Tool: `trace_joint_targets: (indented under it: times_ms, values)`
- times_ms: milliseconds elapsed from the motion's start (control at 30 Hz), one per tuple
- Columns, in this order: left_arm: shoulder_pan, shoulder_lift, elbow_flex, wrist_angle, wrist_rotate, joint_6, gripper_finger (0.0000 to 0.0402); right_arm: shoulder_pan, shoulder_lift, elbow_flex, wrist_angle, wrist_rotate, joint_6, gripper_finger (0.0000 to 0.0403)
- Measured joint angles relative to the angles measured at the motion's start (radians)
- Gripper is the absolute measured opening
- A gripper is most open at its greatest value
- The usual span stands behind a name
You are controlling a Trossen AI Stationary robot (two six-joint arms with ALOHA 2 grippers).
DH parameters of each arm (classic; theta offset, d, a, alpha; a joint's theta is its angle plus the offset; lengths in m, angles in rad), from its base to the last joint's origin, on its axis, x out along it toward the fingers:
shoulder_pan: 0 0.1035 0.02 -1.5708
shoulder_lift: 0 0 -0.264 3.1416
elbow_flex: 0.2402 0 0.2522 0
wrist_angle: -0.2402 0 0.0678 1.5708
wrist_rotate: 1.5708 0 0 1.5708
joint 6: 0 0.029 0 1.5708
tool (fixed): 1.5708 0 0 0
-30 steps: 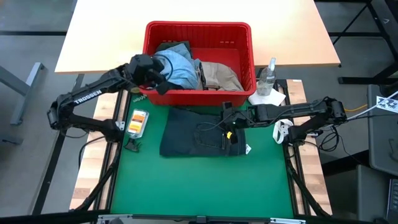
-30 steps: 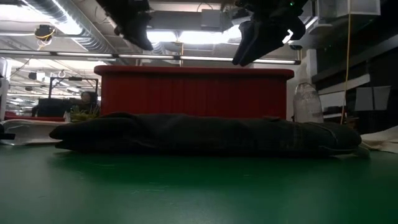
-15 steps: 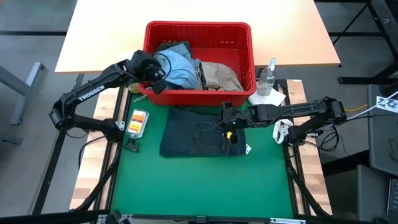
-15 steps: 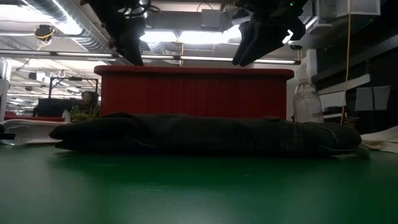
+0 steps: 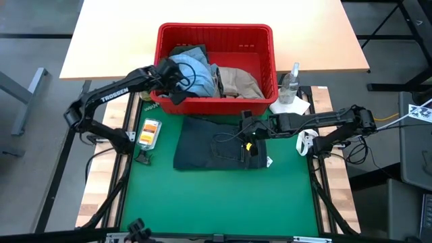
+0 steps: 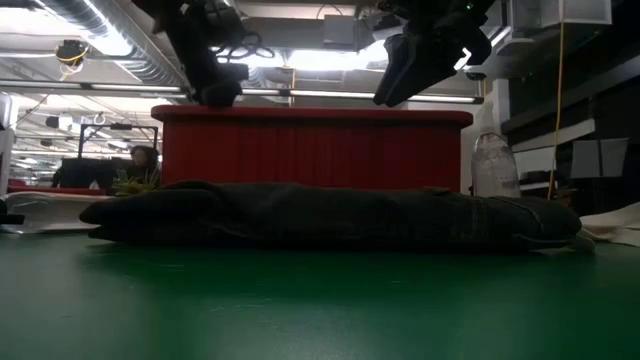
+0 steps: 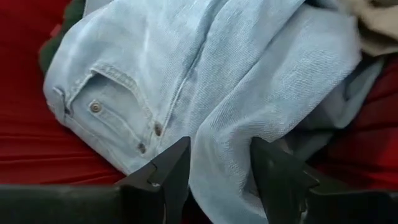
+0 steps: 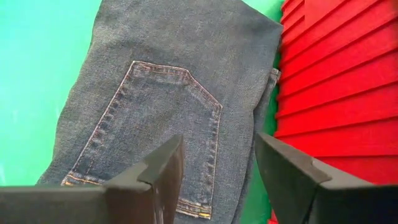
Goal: Fold laundry
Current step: Fold the light blue jeans
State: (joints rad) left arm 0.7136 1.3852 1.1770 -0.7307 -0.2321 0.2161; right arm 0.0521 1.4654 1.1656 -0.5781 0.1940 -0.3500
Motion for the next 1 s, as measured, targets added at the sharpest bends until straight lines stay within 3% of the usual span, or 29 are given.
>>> trace_joint_targets:
  times_ms: [200, 433, 633, 1000]
  values:
    - [-0.001, 0.013, 0.000, -0.004, 0.009, 0.005, 0.0145, 0.000, 0.000, 0.000, 0.000, 0.000, 0.000, 0.0200]
    - [-0.007, -0.006, 0.000, 0.029, 0.003, -0.028, 0.0015, 0.000, 0.000, 0.000, 0.000, 0.000, 0.000, 0.0200]
    - [-0.012, -0.023, 0.091, 0.042, 0.007, -0.037, 0.0006, 0.000, 0.000, 0.000, 0.007, 0.017, 0.000, 0.0200]
    - [-0.082, -0.023, 0.428, 0.093, 0.013, -0.078, 0.0003, 0.000, -0.003, 0.000, 0.093, 0.170, -0.050, 0.0200]
